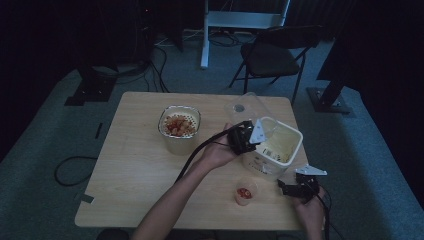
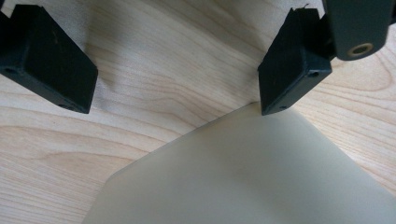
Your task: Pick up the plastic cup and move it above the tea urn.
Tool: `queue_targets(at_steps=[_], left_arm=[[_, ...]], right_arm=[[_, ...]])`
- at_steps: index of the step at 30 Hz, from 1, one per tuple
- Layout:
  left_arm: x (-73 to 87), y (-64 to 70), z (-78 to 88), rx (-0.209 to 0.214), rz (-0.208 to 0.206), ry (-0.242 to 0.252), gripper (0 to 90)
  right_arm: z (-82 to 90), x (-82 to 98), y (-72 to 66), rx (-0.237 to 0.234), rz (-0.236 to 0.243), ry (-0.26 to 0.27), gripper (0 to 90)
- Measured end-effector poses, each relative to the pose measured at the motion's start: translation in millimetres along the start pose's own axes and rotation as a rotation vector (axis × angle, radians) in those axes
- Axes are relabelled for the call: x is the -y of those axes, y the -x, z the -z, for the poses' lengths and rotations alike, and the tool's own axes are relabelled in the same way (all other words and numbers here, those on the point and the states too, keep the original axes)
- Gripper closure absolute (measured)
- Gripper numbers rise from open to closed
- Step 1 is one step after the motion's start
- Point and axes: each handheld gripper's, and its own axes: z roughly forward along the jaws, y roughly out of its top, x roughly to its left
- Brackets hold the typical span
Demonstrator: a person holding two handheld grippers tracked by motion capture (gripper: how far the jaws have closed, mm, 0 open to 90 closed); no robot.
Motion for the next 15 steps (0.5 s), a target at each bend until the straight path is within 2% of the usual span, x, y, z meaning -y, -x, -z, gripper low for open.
queue_targets(at_steps=[7, 8, 9, 11, 13, 15], left_arm=[[-16.0, -1.2, -26.2, -0.011, -0.004, -0.025, 84.5], [-16.3, -1.6, -29.2, -0.034, 0.006, -0.030, 64.9], [-16.2, -2.4, -30.8, -0.048, 0.026, -0.021, 64.9], [-14.5, -5.2, -28.5, -0.030, 0.047, -0.006, 48.5], [-13.6, -5.6, -26.6, -0.039, 0.044, -0.003, 47.1], [-11.2, -7.8, -23.0, -0.010, 0.058, 0.006, 47.1]], right_arm=[[-0.2, 0.0, 0.1, 0.001, 0.001, 0.002, 11.5], [-0.1, 0.0, 0.0, 0.000, 0.000, 0.002, 11.5], [-0.1, 0.0, 0.0, 0.000, 0.000, 0.002, 11.5], [0.0, 0.0, 0.0, 0.000, 0.001, 0.001, 11.5], [-0.1, 0.1, 0.0, 0.000, 0.001, 0.001, 11.5], [0.0, 0.1, 0.0, 0.000, 0.000, 0.001, 11.5]])
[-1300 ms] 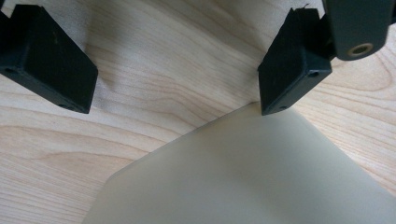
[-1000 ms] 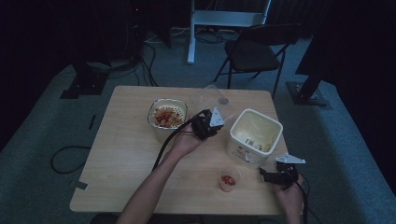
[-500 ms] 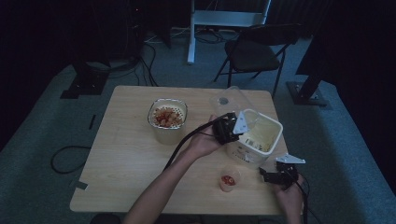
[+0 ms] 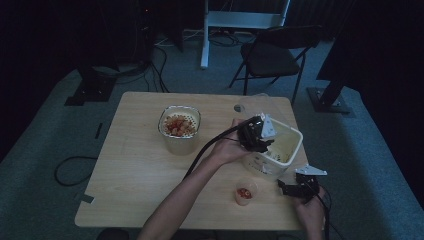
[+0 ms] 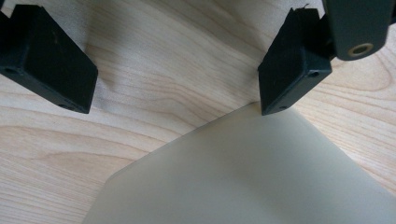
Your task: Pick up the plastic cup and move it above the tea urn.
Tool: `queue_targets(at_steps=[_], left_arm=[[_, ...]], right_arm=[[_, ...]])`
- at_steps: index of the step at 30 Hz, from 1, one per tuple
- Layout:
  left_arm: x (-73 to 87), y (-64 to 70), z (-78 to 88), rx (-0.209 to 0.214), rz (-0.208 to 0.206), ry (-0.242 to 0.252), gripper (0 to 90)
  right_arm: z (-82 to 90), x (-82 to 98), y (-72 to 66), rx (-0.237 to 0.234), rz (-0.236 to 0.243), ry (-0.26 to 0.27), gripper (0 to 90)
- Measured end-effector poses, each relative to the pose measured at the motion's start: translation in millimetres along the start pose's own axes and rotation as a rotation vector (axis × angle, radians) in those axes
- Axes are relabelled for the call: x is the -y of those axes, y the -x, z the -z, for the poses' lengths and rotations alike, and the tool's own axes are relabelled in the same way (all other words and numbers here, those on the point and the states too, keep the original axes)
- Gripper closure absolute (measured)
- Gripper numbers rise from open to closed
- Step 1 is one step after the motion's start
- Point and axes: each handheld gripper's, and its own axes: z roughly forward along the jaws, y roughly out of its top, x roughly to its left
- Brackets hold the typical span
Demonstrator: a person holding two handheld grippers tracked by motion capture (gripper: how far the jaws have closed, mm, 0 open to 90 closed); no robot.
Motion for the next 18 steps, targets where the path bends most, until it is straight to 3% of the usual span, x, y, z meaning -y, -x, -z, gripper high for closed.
queue_targets(at_steps=[5, 11, 18], left_arm=[[4.3, 0.8, 6.7, -0.010, 0.014, 0.028, 46.9], [2.5, -2.3, 19.9, 0.029, 0.054, 0.095, 44.4], [3.8, -1.7, 26.7, 0.033, 0.056, 0.091, 42.5]], right_arm=[[0.1, 0.0, -0.1, 0.000, -0.001, -0.001, 11.5], [0.0, 0.0, -0.1, -0.001, -0.002, 0.000, 11.5], [-0.1, 0.0, -0.2, 0.000, -0.002, 0.000, 11.5]])
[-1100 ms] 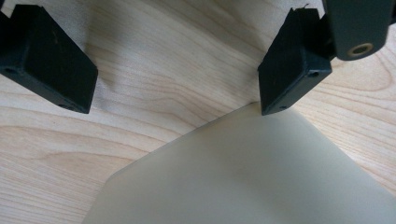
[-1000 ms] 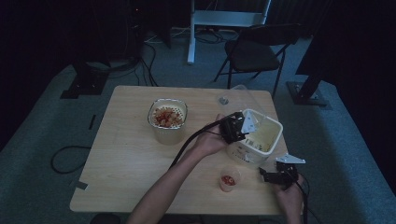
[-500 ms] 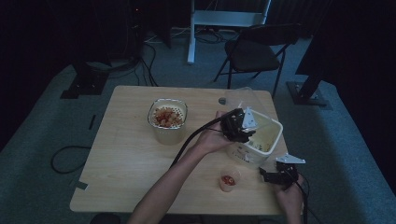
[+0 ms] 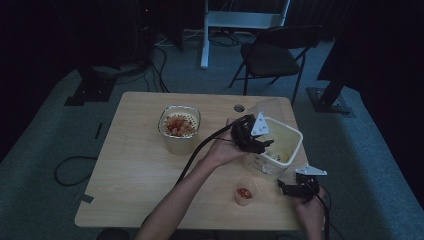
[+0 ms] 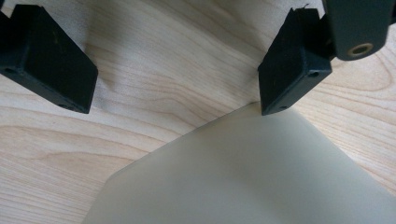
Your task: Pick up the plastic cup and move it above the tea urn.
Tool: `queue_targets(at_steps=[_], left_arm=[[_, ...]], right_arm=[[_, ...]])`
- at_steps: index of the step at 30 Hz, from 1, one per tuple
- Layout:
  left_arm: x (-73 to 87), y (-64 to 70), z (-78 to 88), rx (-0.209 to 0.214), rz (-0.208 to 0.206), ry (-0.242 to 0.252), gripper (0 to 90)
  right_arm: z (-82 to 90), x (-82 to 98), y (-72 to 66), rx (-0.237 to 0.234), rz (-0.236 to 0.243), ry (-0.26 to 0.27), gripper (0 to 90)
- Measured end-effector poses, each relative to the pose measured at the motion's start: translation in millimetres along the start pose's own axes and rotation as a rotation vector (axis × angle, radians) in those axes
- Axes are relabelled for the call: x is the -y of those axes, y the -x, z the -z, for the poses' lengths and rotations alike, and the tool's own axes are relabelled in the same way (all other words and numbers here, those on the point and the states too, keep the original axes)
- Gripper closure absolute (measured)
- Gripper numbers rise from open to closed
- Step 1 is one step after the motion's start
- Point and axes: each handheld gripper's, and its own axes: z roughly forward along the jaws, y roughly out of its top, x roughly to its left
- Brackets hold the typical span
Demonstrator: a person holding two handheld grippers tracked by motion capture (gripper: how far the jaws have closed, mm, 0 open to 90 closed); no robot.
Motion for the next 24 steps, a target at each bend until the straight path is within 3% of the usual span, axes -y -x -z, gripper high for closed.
queue_targets(at_steps=[5, 14, 19, 24], left_arm=[[8.4, -2.2, 8.3, 0.015, 0.026, -0.007, 43.2], [38.3, -1.1, 27.1, 0.042, 0.067, -0.033, 39.9], [67.0, 3.3, 34.6, 0.041, 0.097, -0.060, 40.0], [89.8, 6.6, 41.0, 0.069, 0.160, -0.061, 40.0]], right_arm=[[0.4, 0.4, -2.2, 0.016, -0.014, 0.001, 11.7], [0.5, 0.4, -2.2, 0.016, -0.014, 0.000, 11.7], [1.0, 1.0, -6.1, 0.041, -0.040, 0.001, 11.7], [1.0, 1.0, -6.1, 0.041, -0.040, 0.001, 11.6]])
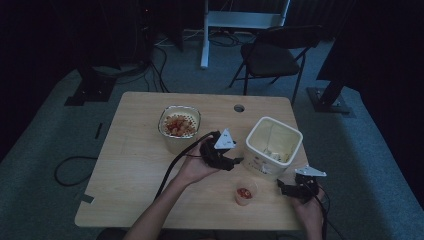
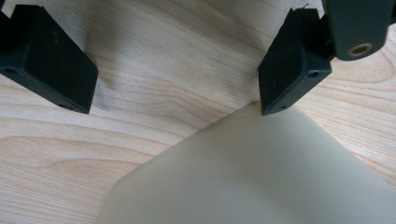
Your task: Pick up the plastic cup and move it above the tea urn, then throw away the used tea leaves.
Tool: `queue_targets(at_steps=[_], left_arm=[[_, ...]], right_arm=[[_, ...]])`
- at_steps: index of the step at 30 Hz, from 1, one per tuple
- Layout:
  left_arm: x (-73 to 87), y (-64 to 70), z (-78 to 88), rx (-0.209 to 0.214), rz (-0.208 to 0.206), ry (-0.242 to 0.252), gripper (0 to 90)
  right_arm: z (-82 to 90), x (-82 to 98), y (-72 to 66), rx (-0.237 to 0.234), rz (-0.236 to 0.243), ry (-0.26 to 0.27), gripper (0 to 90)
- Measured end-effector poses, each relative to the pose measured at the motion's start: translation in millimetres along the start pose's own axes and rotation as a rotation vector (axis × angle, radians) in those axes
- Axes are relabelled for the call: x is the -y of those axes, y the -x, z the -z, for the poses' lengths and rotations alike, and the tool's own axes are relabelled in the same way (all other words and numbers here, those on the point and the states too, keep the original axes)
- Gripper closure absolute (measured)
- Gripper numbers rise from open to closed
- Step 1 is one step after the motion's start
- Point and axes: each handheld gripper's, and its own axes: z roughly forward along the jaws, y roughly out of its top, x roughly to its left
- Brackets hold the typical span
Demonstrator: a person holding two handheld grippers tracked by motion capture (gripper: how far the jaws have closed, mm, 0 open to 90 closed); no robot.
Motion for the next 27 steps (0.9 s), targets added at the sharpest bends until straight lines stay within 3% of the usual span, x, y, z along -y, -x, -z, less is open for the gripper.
queue_targets(at_steps=[5, 9, 17, 19, 27], left_arm=[[22.8, 1.7, 7.9, 0.030, 0.041, -0.004, 41.1], [32.2, 3.7, 10.3, 0.055, 0.069, -0.008, 40.3], [61.6, 20.3, 6.9, 0.065, 0.116, -0.026, 32.0], [69.0, 24.0, 5.2, 0.096, 0.130, -0.026, 31.0], [89.7, 46.5, -3.5, 0.146, 0.092, -0.058, 24.1]], right_arm=[[0.1, 0.0, 0.0, 0.000, 0.001, -0.001, 11.7], [0.0, 0.0, -0.1, 0.000, 0.001, 0.001, 11.7], [0.0, 0.1, -0.1, 0.002, 0.000, 0.001, 11.6], [0.0, 0.1, -0.1, 0.002, 0.001, 0.000, 11.6], [0.2, 0.3, -0.4, 0.005, -0.002, 0.001, 11.7]])
